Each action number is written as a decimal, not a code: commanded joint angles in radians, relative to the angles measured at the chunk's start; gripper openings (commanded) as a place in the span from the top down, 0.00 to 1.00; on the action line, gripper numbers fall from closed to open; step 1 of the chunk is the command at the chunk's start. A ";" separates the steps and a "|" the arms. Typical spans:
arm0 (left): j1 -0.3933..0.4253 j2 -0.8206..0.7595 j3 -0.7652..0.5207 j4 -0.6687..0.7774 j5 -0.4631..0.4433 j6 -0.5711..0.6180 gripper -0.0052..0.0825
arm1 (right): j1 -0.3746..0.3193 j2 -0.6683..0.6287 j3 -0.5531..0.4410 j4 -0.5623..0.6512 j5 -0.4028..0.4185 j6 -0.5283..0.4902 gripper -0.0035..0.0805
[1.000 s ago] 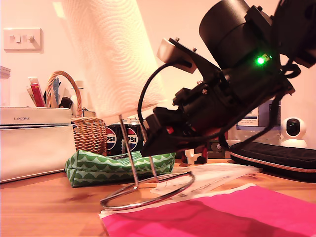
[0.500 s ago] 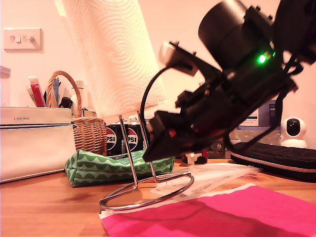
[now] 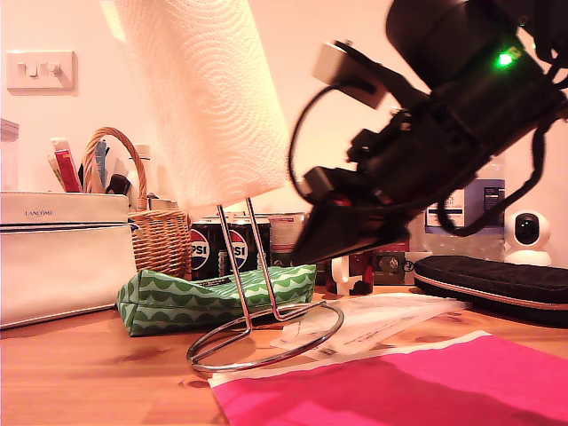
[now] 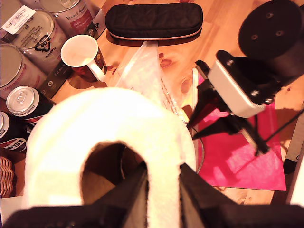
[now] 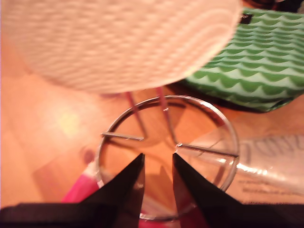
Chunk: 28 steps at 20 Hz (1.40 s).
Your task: Insert the paper towel roll into the metallic stand.
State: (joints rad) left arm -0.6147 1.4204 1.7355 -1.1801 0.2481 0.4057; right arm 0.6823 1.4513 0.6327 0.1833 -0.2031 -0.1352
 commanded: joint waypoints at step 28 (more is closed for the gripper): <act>-0.119 0.111 0.019 0.023 -0.032 0.058 0.92 | 0.005 -0.744 0.004 -0.623 0.104 0.061 0.97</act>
State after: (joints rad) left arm -0.7269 1.5360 1.7405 -1.1667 0.2142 0.4549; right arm 0.6823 0.7052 0.6331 -0.4435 -0.0975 -0.0784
